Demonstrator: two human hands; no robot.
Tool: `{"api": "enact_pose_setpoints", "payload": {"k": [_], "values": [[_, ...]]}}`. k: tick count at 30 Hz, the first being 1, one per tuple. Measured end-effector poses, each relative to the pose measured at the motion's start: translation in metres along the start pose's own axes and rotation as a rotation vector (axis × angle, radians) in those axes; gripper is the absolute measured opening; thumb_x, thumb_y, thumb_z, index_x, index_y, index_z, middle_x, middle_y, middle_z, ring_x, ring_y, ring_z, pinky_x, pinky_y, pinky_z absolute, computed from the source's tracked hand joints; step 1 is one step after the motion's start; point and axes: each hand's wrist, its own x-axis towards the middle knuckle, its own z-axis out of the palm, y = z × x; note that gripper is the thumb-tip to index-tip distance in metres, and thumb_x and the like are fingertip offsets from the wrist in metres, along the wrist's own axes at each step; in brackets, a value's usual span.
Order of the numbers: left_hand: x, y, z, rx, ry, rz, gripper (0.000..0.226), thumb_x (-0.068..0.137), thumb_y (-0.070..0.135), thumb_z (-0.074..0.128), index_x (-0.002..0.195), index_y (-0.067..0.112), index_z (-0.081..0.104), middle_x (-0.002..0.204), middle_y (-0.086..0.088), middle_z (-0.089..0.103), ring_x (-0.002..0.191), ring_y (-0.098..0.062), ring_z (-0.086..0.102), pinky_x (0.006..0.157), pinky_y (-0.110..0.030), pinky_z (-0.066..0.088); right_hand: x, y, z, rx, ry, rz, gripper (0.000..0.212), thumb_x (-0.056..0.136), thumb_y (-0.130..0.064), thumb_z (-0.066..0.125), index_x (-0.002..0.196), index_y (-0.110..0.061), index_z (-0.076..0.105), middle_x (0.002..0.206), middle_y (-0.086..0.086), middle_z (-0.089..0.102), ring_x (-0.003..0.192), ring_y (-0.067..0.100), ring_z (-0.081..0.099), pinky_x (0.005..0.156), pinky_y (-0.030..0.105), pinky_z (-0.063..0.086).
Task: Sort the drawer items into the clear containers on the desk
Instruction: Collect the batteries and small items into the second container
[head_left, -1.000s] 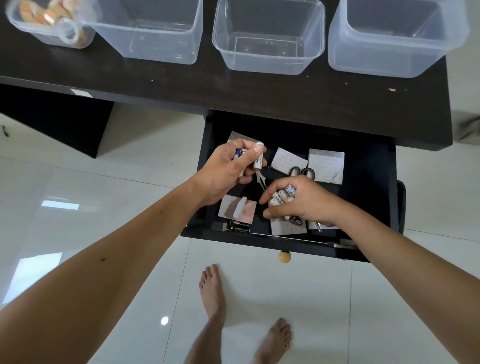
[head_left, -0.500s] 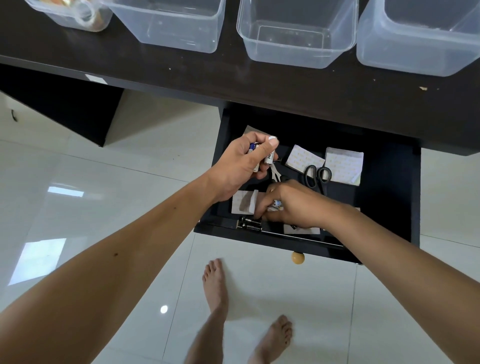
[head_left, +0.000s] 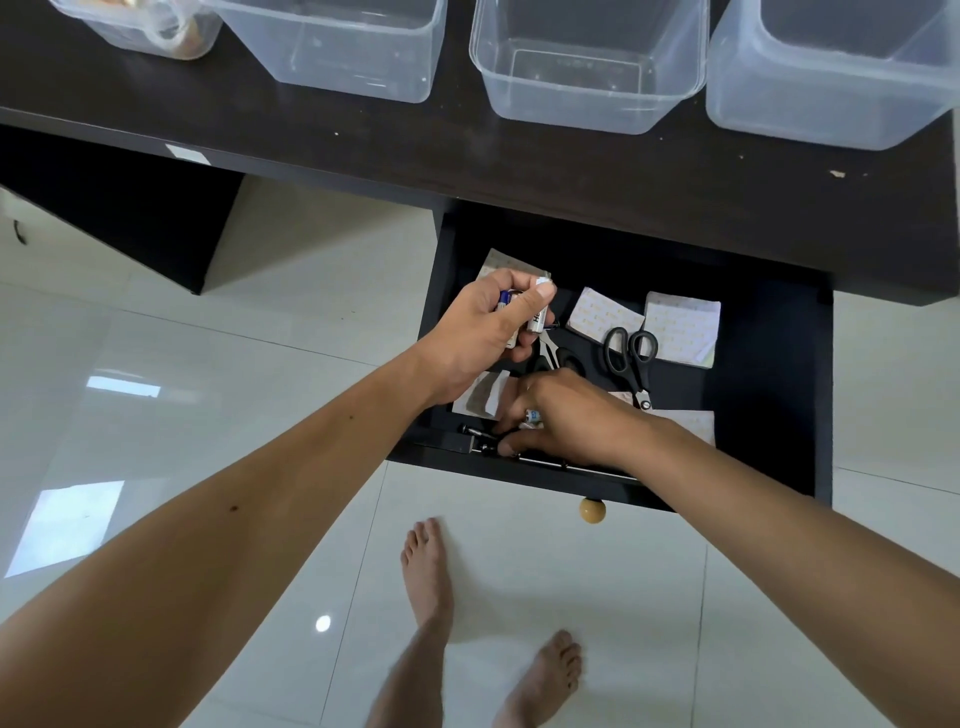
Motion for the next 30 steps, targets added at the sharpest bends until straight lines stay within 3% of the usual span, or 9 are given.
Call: {"api": "enact_pose_setpoints", "payload": {"k": [4,7,12,17,22,24,27,30], "values": [[0.000,0.000,-0.001,-0.019,0.009,0.009,0.021,0.109,0.024,0.058,0.116,0.004,0.058,0.087,-0.005,0.063,0.066,-0.011,0.051,0.060,-0.025,0.044,0.004,-0.004,0.006,0.016,0.025,0.034,0.019,0.090,-0.044,0.081,0.099,-0.029,0.085,0.110,-0.004,0.074,0.107,0.020,0.065,0.095,0.040,0.054],[0.000,0.001,0.000,-0.015,0.008,0.012,0.021,0.109,0.024,0.057,0.116,0.004,0.059,0.087,-0.005,0.063,0.067,-0.011,0.051,0.060,-0.025,0.045,0.009,-0.002,0.005,0.038,-0.010,0.097,0.018,0.086,-0.049,0.083,0.096,-0.034,0.083,0.114,-0.004,0.072,0.109,0.020,0.064,0.096,0.040,0.054],[0.002,-0.002,-0.001,-0.025,0.004,0.014,0.019,0.109,0.025,0.059,0.114,0.007,0.060,0.088,-0.005,0.061,0.068,-0.012,0.051,0.061,-0.027,0.045,0.014,-0.006,0.009,-0.008,-0.030,0.112,0.020,0.089,-0.044,0.081,0.076,-0.032,0.072,0.103,0.000,0.072,0.096,0.022,0.065,0.083,0.036,0.055],[0.002,-0.003,-0.001,-0.025,0.006,0.014,0.017,0.108,0.026,0.059,0.110,0.009,0.060,0.090,-0.007,0.060,0.068,-0.013,0.051,0.061,-0.027,0.046,0.014,-0.007,0.013,0.033,0.019,0.137,0.016,0.087,-0.046,0.082,0.089,-0.030,0.082,0.107,-0.002,0.073,0.104,0.020,0.063,0.090,0.039,0.056],[0.001,-0.004,-0.001,-0.004,-0.001,0.024,0.016,0.108,0.025,0.059,0.112,0.010,0.063,0.090,-0.007,0.060,0.070,-0.013,0.051,0.062,-0.028,0.046,0.014,-0.012,0.013,0.076,0.019,0.164,0.015,0.086,-0.042,0.084,0.088,-0.027,0.082,0.103,-0.003,0.074,0.104,0.017,0.063,0.090,0.038,0.056],[-0.001,-0.003,-0.001,0.014,-0.011,0.032,0.020,0.108,0.025,0.059,0.123,0.013,0.066,0.091,-0.007,0.059,0.071,-0.014,0.050,0.062,-0.027,0.046,0.005,-0.010,0.000,0.111,-0.012,0.175,0.016,0.086,-0.042,0.085,0.090,-0.026,0.081,0.097,-0.007,0.074,0.096,0.011,0.065,0.082,0.028,0.053],[-0.002,-0.002,-0.001,0.052,-0.041,0.059,0.027,0.108,0.024,0.059,0.135,0.024,0.067,0.087,-0.002,0.058,0.071,-0.018,0.047,0.061,-0.026,0.046,-0.018,-0.004,-0.023,0.231,0.033,0.226,0.014,0.086,-0.039,0.086,0.090,-0.027,0.081,0.073,-0.011,0.070,0.062,0.000,0.063,0.059,0.015,0.047],[-0.003,0.000,0.000,0.108,-0.040,0.072,0.024,0.109,0.024,0.058,0.130,0.024,0.070,0.084,0.002,0.057,0.072,-0.019,0.047,0.061,-0.025,0.046,-0.038,0.010,-0.039,0.312,0.129,0.239,0.011,0.087,-0.043,0.085,0.084,-0.034,0.081,0.066,-0.003,0.073,0.056,0.010,0.064,0.059,0.029,0.053]]}}
